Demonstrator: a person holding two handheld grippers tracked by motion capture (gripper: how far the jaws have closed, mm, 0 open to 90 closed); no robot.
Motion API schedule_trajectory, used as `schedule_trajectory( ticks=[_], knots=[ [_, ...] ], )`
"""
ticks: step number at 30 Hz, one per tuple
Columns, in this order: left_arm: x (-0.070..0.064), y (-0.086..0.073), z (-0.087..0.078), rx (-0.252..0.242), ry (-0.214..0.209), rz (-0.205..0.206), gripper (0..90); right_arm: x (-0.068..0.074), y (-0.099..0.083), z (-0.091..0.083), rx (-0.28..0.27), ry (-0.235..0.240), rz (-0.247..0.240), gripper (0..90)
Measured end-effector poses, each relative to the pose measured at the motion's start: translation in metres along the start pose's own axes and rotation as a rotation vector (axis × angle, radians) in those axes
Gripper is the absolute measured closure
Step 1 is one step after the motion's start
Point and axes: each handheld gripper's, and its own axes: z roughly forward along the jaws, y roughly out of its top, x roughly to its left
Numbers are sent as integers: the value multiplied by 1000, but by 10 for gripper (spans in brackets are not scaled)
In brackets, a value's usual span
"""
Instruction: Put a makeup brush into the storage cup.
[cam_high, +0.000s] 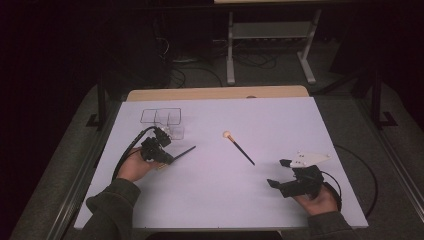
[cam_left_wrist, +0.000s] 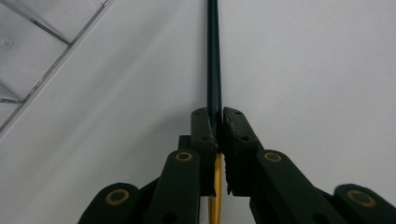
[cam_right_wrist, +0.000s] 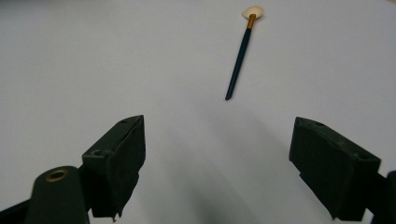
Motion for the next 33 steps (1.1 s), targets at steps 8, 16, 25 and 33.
schedule_trajectory(
  ticks=[8,16,25,33],
  knots=[
    [-1,-2,-7,-27,-12,4,836,0,0,1,1,4,-1,175],
    [-10,-5,-19,-51,-28,48,836,2,2,3,13,15,-7,174],
    [-17,-8,-31,-89,-36,84,836,6,8,4,21,29,-20,174],
    [-28,-12,-40,-118,-42,113,836,12,24,2,21,64,-54,177]
  ],
)
